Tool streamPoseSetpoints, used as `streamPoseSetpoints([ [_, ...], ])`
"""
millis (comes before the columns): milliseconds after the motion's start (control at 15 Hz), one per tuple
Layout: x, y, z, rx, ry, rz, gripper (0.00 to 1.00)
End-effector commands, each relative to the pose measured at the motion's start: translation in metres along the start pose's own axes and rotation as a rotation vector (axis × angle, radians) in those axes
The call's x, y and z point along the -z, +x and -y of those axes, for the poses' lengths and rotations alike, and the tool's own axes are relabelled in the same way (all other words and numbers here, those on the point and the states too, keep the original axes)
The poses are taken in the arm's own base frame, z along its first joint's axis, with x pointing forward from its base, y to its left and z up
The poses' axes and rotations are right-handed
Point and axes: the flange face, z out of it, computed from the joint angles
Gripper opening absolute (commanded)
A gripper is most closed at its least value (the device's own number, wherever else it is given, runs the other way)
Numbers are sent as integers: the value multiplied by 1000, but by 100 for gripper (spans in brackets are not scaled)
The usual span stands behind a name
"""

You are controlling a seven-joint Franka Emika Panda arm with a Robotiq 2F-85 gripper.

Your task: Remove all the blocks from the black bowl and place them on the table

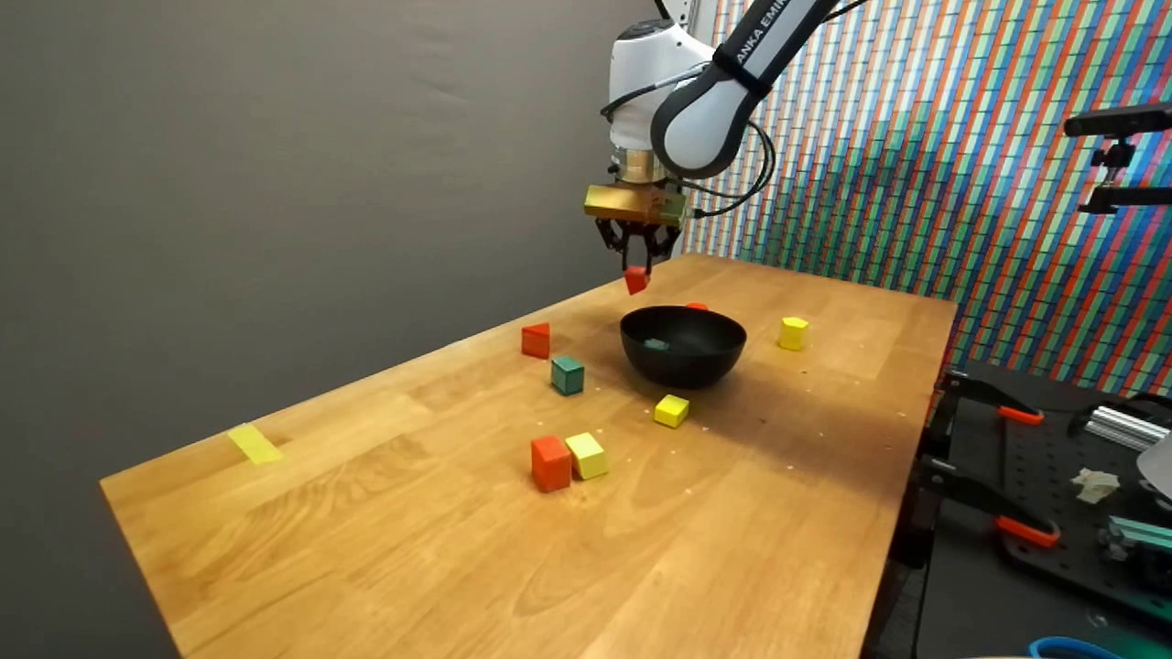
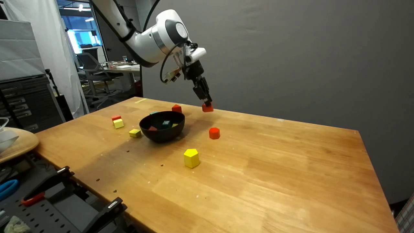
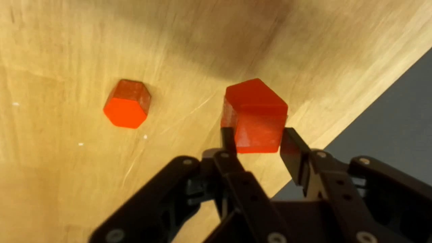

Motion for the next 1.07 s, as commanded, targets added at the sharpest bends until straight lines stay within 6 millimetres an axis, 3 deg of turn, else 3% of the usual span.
streamPoseSetpoints([
  [0,-10,12,9,-13,79,113,19],
  [67,-10,15,7,-20,92,132,64],
  [200,-4,21,2,-4,121,163,71],
  [400,13,26,-5,88,116,189,96],
  [533,38,21,-6,218,145,236,100],
  [1000,152,0,-6,612,160,323,100],
])
